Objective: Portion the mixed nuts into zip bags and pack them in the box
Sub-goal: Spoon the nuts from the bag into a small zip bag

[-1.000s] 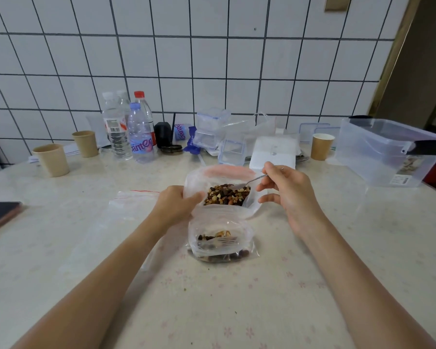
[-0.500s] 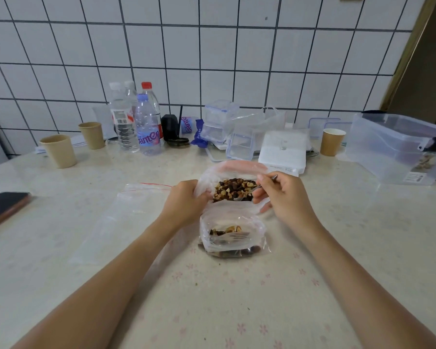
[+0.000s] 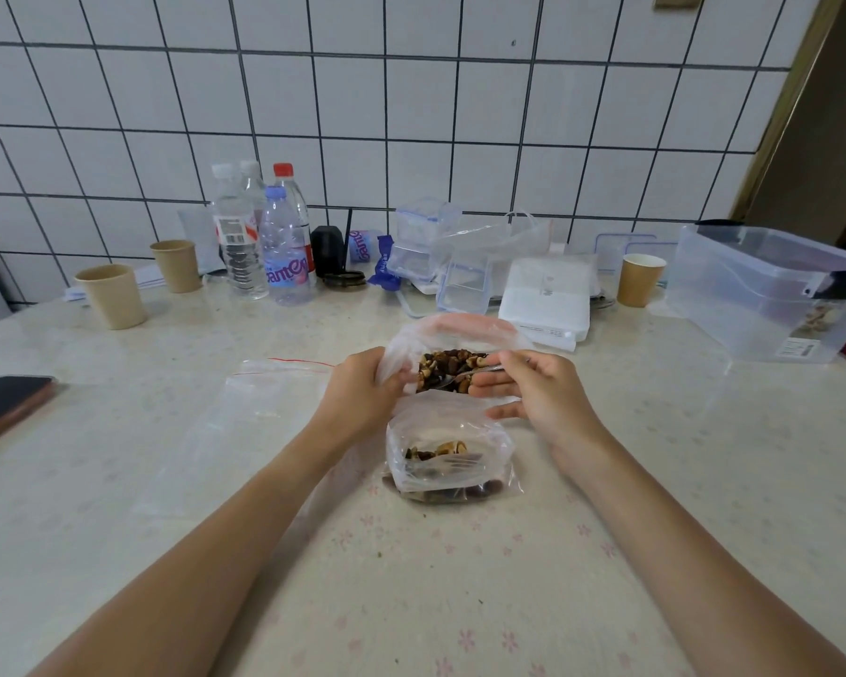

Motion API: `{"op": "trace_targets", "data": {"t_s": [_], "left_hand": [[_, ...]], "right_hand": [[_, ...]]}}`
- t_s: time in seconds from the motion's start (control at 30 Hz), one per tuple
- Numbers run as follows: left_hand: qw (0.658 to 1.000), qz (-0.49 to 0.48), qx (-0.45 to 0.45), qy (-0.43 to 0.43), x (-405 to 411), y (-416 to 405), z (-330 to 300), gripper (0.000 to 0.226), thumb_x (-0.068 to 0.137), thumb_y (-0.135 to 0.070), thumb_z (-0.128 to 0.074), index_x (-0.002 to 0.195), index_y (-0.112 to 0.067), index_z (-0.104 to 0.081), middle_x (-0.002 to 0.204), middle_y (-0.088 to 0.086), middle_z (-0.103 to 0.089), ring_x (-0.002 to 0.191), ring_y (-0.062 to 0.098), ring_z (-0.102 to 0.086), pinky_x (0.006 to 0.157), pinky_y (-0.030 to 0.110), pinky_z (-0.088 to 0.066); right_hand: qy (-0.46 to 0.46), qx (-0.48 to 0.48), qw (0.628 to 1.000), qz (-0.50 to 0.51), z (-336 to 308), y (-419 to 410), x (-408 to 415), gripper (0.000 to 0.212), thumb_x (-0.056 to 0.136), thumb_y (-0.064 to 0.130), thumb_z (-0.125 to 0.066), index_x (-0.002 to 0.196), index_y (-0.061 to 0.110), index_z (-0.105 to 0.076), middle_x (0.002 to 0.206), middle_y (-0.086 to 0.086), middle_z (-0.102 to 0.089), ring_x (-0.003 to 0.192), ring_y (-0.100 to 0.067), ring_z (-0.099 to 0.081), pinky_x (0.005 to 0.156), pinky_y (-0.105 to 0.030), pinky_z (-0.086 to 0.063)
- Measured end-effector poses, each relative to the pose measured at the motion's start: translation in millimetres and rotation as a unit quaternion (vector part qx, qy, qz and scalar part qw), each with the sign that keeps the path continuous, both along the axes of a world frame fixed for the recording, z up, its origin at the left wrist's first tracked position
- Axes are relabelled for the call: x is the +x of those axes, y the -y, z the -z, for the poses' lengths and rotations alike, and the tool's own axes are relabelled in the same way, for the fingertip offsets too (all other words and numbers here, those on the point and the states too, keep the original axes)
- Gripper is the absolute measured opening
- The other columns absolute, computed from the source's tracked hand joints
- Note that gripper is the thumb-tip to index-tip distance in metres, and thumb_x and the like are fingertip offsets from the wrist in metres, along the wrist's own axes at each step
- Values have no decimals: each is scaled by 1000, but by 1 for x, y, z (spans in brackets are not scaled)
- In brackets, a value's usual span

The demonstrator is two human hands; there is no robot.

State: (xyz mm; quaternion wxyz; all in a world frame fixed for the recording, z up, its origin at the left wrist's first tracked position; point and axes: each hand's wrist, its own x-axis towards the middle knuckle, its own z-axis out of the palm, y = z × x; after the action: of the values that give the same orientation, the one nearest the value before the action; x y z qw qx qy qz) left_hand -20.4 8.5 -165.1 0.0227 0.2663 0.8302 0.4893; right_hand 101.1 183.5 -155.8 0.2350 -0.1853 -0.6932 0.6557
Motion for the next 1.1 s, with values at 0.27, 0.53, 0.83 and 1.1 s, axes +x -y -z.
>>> {"op": "trace_targets", "data": {"t_s": [0.27,0.53,0.83,1.1], "left_hand": [[1000,30,4,-9,0,0,1,15,104,-30,-59,110,-20,-69,99,-5,-76,86,6,-74,80,38,-59],[1000,12,23,-9,1,-1,-3,14,101,-33,-63,108,-21,-68,99,-4,-76,84,6,-75,79,44,-61],[999,-42,24,9,-5,7,-9,39,97,-37,-70,132,-20,-62,121,-4,-70,96,15,-69,85,41,-61],[991,-69,28,-109,0,20,-25,41,84,-47,-81,113,-23,-65,110,-10,-66,95,7,-63,73,17,-45]], "right_hand": [[7,-41,999,-28,3,1,0,24,109,17,-50,119,4,-69,98,-10,-80,90,-22,-79,57,-25,-58],[-6,-125,992,-2,-2,-1,1,25,109,12,-46,107,1,-68,97,-20,-79,87,-31,-79,58,-34,-62],[-41,-131,990,37,-14,-11,6,30,108,15,-43,100,3,-69,92,-20,-79,81,-31,-78,54,-33,-60],[-72,-130,988,39,-26,-20,14,36,110,23,-39,96,6,-67,78,-13,-77,75,-30,-78,51,-31,-55]]}}
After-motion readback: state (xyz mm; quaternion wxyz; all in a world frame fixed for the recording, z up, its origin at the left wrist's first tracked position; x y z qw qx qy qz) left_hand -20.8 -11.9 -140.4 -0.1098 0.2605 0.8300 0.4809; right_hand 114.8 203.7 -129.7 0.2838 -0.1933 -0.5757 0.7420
